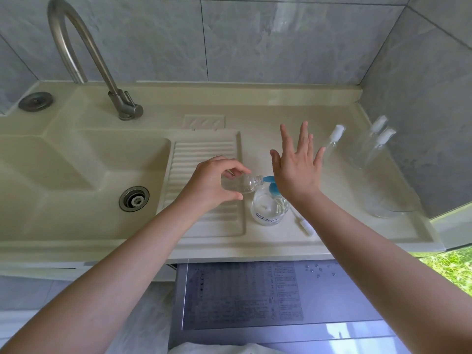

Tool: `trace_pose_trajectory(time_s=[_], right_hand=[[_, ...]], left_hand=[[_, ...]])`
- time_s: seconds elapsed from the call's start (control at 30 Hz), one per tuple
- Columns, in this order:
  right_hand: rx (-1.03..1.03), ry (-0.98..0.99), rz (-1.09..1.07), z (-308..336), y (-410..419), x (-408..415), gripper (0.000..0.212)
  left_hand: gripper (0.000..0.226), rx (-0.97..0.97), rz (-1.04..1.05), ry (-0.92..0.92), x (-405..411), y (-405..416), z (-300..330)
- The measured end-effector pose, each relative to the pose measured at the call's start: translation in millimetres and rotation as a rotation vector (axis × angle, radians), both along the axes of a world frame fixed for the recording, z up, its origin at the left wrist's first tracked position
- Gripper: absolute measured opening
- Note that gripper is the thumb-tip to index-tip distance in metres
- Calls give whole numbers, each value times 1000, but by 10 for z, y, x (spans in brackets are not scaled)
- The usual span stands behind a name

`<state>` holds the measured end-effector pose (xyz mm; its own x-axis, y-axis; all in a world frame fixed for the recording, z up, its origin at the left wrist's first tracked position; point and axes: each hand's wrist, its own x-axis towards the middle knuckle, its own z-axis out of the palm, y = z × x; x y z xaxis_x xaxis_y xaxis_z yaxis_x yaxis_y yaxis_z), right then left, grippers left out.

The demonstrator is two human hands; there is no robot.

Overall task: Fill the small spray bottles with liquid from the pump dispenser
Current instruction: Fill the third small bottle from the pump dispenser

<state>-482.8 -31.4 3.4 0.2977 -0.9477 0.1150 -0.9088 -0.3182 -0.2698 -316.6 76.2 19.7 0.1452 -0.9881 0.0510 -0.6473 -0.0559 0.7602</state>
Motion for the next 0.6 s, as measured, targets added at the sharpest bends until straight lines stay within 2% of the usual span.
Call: trace_pose_trajectory(time_s=[0.1, 0.3, 0.5, 0.6], right_hand=[[14, -41, -11, 58, -22, -41, 61], [7, 15, 28, -21, -16, -15, 57], [29, -78, -8, 29, -25, -58, 58], [17, -37, 28, 36, -11, -60, 57]], left_hand=[[54, 6, 6, 2, 0, 5, 6], [54, 20, 8, -1, -11, 4, 17], [54, 19, 9, -3, -8, 11, 10], [54, 26, 6, -2, -19, -1, 10]])
